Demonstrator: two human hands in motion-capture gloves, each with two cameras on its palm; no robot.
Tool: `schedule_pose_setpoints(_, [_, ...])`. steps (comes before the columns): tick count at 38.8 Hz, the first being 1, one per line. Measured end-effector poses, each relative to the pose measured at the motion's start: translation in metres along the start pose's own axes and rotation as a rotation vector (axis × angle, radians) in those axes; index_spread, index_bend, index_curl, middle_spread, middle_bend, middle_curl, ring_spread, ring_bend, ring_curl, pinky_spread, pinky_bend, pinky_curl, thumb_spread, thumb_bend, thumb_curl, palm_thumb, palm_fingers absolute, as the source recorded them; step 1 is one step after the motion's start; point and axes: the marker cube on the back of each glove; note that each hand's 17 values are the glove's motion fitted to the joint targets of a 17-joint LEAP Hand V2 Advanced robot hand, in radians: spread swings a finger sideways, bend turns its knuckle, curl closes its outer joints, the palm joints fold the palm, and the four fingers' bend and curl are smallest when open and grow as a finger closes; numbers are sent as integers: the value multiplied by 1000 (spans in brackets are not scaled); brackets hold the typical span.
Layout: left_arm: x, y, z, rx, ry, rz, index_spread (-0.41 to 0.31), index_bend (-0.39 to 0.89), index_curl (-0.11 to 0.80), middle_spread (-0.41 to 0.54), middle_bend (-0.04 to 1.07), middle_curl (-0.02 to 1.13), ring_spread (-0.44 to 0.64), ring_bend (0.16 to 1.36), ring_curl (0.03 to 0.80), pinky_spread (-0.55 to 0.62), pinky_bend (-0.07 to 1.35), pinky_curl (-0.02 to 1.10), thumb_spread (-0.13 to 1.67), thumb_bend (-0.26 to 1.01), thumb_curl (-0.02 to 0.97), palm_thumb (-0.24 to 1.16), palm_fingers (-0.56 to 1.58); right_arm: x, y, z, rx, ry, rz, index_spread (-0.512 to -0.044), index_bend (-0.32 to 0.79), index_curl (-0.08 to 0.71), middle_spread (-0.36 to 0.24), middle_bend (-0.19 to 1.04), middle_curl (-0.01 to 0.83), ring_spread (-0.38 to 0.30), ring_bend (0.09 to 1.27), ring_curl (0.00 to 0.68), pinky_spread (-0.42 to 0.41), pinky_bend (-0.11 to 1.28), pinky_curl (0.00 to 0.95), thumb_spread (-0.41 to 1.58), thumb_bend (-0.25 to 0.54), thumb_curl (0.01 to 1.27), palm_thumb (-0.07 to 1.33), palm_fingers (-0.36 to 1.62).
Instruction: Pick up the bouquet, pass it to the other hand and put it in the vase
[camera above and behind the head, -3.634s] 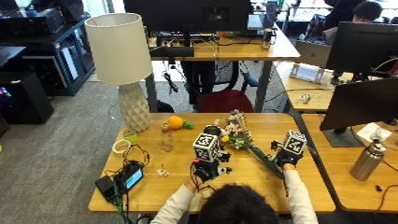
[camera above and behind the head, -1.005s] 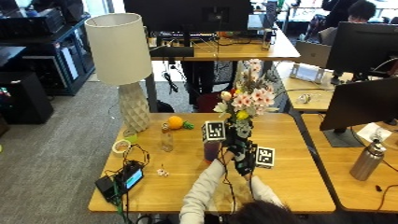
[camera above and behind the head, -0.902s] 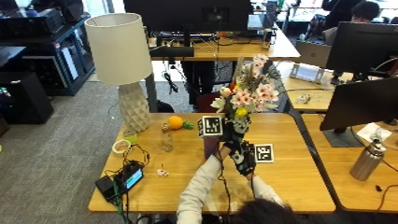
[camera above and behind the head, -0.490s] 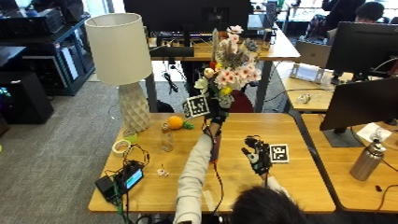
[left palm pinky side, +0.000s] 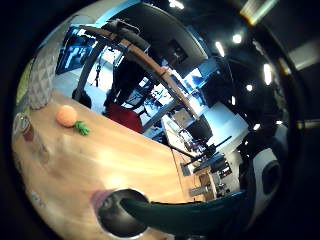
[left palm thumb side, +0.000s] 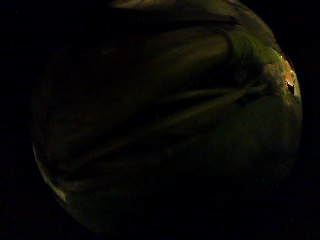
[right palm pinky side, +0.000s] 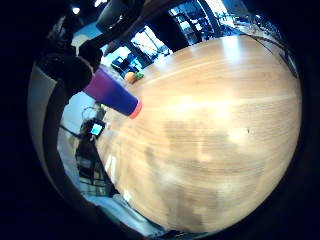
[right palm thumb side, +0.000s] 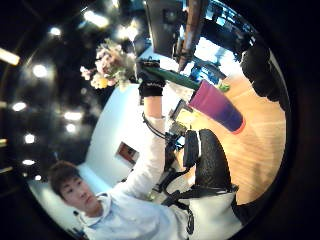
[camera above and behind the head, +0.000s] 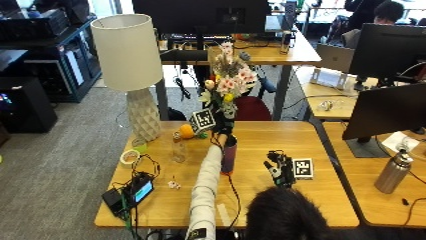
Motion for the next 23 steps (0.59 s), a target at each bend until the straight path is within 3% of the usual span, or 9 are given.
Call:
schedule_pose_setpoints(3, [-22,6,-5,-24,-138,-71,-367,477,563,-370,720,553,-397,780,467,-436,588,430,349,-30,731,825,1409,-32,-1,3,0,-7,-31,-220,99,312,-105,435,464,-129,611,406,16,386,344,1034,-22,494,721,1006])
schedule_pose_setpoints(6, [3,20,-19,-104,-149,-61,-372,477,567,-368,721,551,-397,769,465,-441,582,425,353,-45,734,797,1403,-61,2,2,-5,108,42,-219,108,310,-105,423,463,-129,598,406,20,361,339,1038,-21,491,725,1016])
schedule_pose_setpoints(9, [9,46,-36,-289,-199,-103,-364,420,553,-368,700,541,-395,752,457,-452,595,425,368,-76,724,726,1354,-70,4,4,-13,153,62,-220,108,305,-105,417,463,-130,583,406,23,343,338,1040,-20,489,731,1030])
schedule_pose_setpoints(11, [-10,67,-49,-431,-256,-125,-333,276,517,-356,631,523,-386,736,448,-452,650,436,504,-128,679,587,1181,-67,6,5,-20,165,62,-218,111,304,-105,410,462,-132,574,406,24,333,337,1041,-18,488,738,1037])
schedule_pose_setpoints(12, [-20,78,-56,-500,-270,-138,-285,164,488,-328,582,513,-355,710,440,-398,589,416,586,-171,627,469,893,-64,7,5,-24,172,57,-213,109,302,-105,407,462,-132,571,406,25,329,336,1041,-19,487,739,1040])
schedule_pose_setpoints(13, [-26,91,-64,-567,-257,-156,-162,18,451,-205,430,488,-192,639,441,-163,487,407,593,-196,594,369,29,-62,8,5,-29,176,50,-212,110,301,-105,406,463,-133,565,405,25,318,334,1041,-13,489,752,1038])
schedule_pose_setpoints(14, [-30,104,-73,-630,-217,-178,-115,55,483,-148,474,588,-129,684,553,-79,557,510,611,-171,577,333,-142,-60,8,5,-33,175,44,-211,109,300,-105,404,463,-133,562,405,26,314,336,1041,-13,490,757,1040])
schedule_pose_setpoints(18, [-39,135,-98,-742,-95,-223,6,53,392,-17,304,465,56,620,427,127,488,415,677,-98,524,261,-143,-56,10,5,-28,125,51,-209,114,298,-105,386,462,-139,552,406,27,290,334,1037,-15,492,772,1046])
schedule_pose_setpoints(23, [-56,136,-109,-663,-230,-233,83,62,326,85,225,363,197,588,338,290,446,338,725,-57,483,239,-91,-44,10,-1,-15,119,119,-208,111,294,-106,375,463,-140,537,409,34,265,334,1031,-17,493,788,1051])
